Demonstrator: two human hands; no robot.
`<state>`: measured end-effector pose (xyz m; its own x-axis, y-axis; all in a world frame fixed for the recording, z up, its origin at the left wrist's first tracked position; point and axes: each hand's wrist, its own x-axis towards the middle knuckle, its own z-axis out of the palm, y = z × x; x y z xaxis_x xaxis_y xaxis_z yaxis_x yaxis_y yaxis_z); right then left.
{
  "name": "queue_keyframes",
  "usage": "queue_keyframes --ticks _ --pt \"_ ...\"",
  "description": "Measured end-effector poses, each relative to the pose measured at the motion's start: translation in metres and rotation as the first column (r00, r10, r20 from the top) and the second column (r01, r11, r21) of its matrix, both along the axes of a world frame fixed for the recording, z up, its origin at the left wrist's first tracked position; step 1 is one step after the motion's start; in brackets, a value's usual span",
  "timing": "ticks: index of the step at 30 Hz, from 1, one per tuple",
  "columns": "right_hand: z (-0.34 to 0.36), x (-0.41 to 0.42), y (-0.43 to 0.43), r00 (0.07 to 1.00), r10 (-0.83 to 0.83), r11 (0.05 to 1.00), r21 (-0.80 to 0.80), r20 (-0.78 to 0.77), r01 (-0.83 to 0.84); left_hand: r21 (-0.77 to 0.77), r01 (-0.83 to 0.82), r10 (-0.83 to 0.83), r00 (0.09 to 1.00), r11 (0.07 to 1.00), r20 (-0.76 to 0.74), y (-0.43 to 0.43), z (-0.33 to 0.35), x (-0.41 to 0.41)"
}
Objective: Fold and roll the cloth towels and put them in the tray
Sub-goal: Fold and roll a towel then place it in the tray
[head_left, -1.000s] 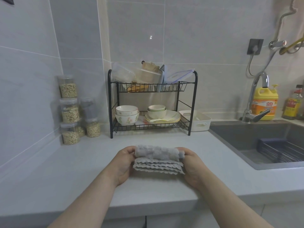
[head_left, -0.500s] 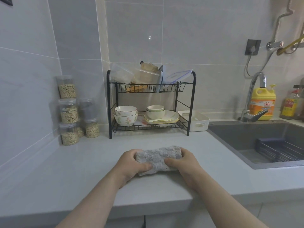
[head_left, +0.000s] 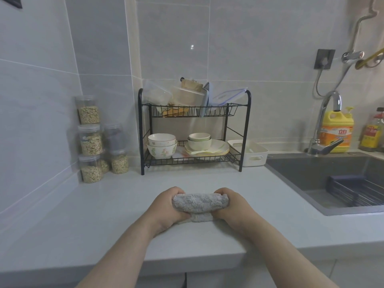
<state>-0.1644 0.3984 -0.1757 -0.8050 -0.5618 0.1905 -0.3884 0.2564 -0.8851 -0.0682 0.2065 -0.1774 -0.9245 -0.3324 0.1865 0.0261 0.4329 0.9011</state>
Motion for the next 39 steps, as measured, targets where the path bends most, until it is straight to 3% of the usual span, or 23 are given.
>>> queue_keyframes --ticks 3,7,16,19,24,29,32,35,39 --pt "0.001 0.002 0.002 0.989 0.017 0.986 -0.168 0.145 0.008 0.168 -0.056 0.065 0.997 0.984 -0.046 -0.003 0.003 0.004" --pt "0.006 0.011 0.003 0.988 0.012 0.964 -0.263 0.157 0.03 0.382 -0.06 0.105 0.99 0.922 -0.098 0.001 0.009 0.009" --pt "-0.008 -0.007 0.005 0.971 0.053 0.945 -0.325 0.233 0.027 0.543 0.017 0.043 0.994 0.839 -0.098 -0.006 -0.002 0.002" --pt "-0.002 -0.008 0.003 0.933 0.046 0.956 -0.288 0.357 0.063 0.571 -0.051 0.081 0.996 0.819 -0.028 -0.008 0.001 -0.003" --pt "0.018 -0.012 -0.003 0.881 -0.028 0.993 -0.086 0.473 0.078 0.515 -0.232 0.157 0.97 0.826 0.185 -0.002 0.021 -0.016" --pt "0.04 -0.016 -0.01 0.724 -0.125 0.988 0.022 0.679 0.15 0.532 -0.365 0.144 0.901 0.764 0.41 -0.004 0.035 -0.025" --pt "0.053 -0.018 -0.013 0.632 -0.13 0.984 0.02 0.764 0.178 0.613 -0.376 0.082 0.888 0.695 0.452 -0.005 0.045 -0.028" --pt "0.087 -0.017 -0.01 0.613 -0.113 0.98 -0.015 0.782 0.2 0.696 -0.327 0.02 0.912 0.639 0.41 -0.004 0.08 -0.036" --pt "0.166 -0.023 0.019 0.697 -0.056 0.963 -0.145 0.715 0.226 0.812 -0.056 -0.13 0.978 0.581 0.16 0.006 0.155 -0.059"
